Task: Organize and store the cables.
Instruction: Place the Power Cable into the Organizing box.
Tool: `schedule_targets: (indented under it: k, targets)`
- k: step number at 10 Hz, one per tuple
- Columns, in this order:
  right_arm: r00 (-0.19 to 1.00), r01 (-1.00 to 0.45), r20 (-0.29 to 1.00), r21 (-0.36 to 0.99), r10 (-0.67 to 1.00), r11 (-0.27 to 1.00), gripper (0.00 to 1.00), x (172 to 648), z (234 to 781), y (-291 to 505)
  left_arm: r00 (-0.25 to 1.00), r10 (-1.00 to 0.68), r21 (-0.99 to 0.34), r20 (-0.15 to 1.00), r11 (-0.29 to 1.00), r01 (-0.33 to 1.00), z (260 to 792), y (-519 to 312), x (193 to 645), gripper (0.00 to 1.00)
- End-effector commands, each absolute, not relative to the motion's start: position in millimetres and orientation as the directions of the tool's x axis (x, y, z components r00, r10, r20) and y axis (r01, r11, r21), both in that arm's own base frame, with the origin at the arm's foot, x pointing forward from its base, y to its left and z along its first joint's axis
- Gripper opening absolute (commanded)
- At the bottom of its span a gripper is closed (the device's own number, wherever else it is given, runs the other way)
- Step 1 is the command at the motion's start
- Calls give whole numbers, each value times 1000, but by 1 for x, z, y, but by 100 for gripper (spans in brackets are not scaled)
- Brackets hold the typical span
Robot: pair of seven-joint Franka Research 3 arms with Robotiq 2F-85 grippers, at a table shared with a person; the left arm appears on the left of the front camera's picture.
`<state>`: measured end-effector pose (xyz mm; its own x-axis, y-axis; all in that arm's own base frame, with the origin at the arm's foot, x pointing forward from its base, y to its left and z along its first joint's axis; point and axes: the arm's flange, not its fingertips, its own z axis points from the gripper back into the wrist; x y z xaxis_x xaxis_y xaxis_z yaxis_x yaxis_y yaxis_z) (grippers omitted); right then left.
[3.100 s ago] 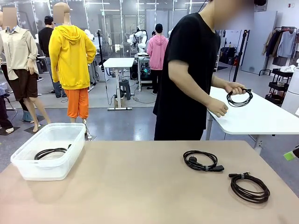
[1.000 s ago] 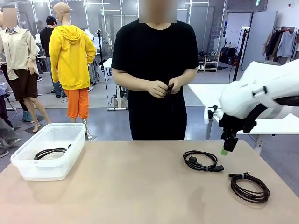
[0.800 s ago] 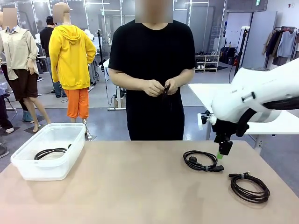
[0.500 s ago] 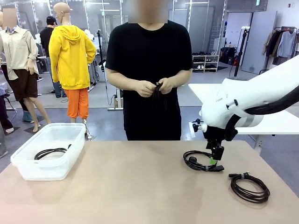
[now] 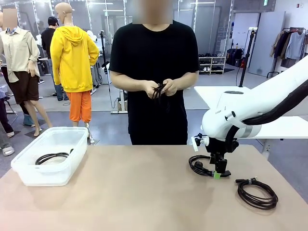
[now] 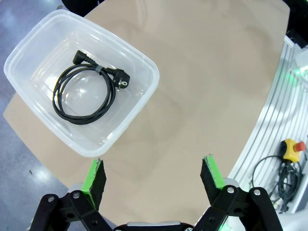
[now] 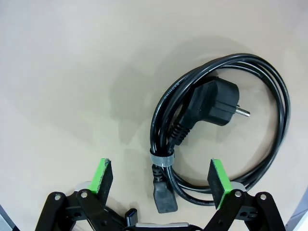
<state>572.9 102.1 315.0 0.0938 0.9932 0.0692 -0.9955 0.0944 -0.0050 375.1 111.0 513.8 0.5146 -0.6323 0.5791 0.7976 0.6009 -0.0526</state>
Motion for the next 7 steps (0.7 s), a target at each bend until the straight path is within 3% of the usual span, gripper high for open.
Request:
schedule_targets:
  k: [1,4,7]
  targets:
    - [92,-996,49,15,995,91,100,583,313,104,511,-634,-51,581,598,800,514,112,376,100]
    - [105,-994,50,44,993,103,100,589,301,103,511,-634,-51,581,598,800,514,112,376,100]
    - [117,-993,49,34,992,116,12,591,300,104,511,-634,-51,581,598,800,514,112,376,100]
